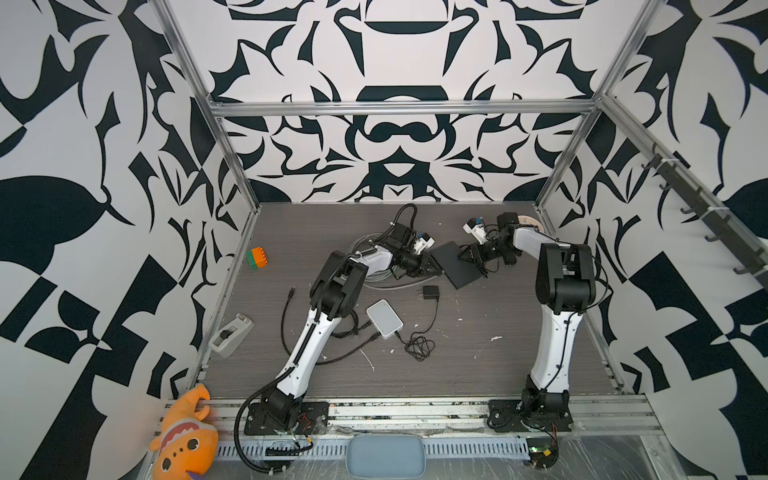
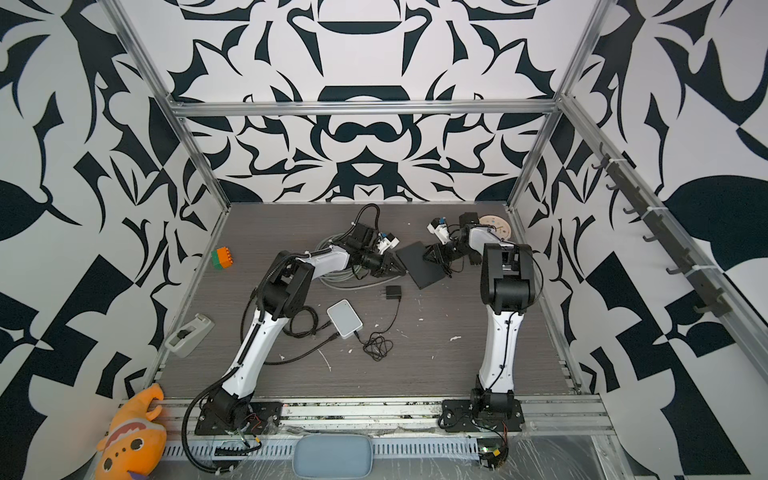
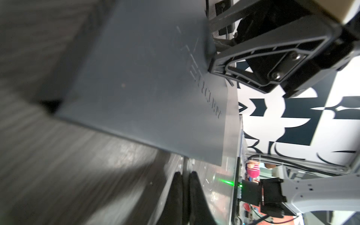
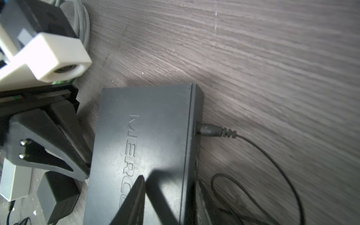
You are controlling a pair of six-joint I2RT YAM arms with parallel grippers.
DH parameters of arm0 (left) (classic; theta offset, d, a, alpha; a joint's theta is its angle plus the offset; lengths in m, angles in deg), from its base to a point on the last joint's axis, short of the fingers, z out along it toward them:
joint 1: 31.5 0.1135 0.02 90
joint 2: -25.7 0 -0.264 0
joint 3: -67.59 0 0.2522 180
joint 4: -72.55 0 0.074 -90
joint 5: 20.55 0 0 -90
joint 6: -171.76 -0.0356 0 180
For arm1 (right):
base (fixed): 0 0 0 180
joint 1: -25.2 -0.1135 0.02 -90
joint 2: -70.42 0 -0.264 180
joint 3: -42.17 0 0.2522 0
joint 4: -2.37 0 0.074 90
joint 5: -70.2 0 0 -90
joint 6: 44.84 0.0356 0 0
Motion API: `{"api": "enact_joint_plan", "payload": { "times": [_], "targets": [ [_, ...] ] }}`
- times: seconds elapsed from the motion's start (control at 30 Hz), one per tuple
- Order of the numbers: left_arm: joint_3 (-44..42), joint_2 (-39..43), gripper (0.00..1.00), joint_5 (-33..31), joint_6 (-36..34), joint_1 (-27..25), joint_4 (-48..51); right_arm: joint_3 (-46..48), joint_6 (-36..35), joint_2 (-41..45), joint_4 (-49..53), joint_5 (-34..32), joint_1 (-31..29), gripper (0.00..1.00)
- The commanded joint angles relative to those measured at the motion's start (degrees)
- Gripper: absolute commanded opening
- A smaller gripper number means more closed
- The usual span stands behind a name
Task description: Insert the plug into the switch port
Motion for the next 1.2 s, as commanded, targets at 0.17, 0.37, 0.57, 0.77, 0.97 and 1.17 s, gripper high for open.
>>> {"api": "enact_joint_plan", "payload": {
  "times": [0.17, 0.37, 0.57, 0.77, 0.97, 1.17],
  "targets": [
    [-1.58, -2.03, 0.00, -8.58, 15.69, 0.51, -36.19, 7.25, 1.71, -1.24, 21.69, 19.06, -9.56, 0.36],
    [-2.98, -1.66, 0.00, -10.55, 15.02, 0.42, -32.89, 7.96, 3.09, -0.85, 20.40, 18.99, -10.73, 0.35],
    [-0.59, -2.88, 0.00, -12.60, 14.78, -0.08, -26.68, 8.92, 3.26, -0.44, 19.92, 18.98, -11.55, 0.34],
    [3.12, -5.27, 0.00, -16.93, 13.46, -0.72, -19.89, 9.43, 3.36, 0.09, 19.40, 19.41, -12.26, 0.34],
    [7.05, -8.09, 0.00, -17.11, 13.82, -1.57, -19.41, 9.80, 2.83, 0.08, 19.65, 19.52, -12.58, 0.33],
    [-2.07, -1.91, 0.21, -18.91, 8.46, 0.63, -17.32, 10.52, 6.64, 1.68, 17.25, 15.79, -10.27, 0.33]
  ]
}}
